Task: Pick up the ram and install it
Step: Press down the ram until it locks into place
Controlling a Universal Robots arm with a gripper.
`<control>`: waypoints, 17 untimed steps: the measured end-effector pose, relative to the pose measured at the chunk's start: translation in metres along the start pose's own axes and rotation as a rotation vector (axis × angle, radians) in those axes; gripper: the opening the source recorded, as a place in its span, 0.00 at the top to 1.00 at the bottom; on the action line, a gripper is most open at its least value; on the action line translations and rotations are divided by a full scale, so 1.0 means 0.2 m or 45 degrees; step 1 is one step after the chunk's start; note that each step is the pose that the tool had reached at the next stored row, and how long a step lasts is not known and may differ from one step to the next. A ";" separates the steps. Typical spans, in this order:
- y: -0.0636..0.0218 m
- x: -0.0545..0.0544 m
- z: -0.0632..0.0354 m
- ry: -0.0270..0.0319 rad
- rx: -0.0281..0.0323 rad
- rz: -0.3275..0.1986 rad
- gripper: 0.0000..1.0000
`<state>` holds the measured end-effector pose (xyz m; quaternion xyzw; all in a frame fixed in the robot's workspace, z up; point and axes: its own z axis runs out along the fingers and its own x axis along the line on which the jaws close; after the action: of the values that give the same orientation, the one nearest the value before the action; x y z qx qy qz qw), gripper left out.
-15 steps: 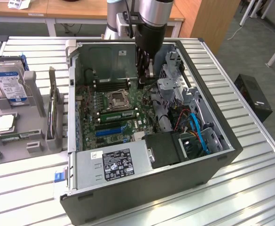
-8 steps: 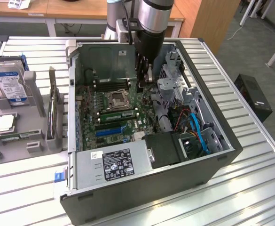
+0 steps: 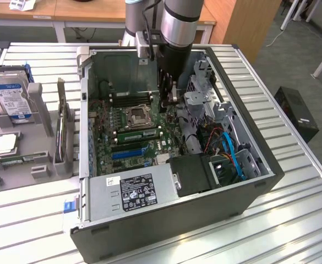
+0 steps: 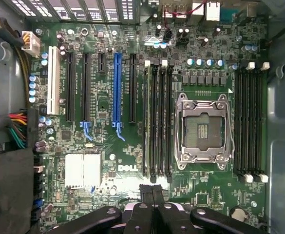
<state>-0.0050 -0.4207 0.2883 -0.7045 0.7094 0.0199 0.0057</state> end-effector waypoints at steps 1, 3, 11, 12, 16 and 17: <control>0.000 0.00 0.008 -0.0001 0.0001 0.000 0.89; -0.001 0.00 0.026 -0.0001 0.0001 0.000 0.89; -0.002 0.00 0.078 0.0000 0.0001 0.000 0.89; -0.002 0.00 0.083 -0.0001 0.0000 0.000 0.89; -0.002 0.00 0.106 -0.0001 0.0001 0.000 0.89; -0.002 0.00 0.112 -0.0001 0.0001 0.000 0.89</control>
<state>-0.0050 -0.4207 0.2660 -0.7045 0.7094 0.0199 0.0057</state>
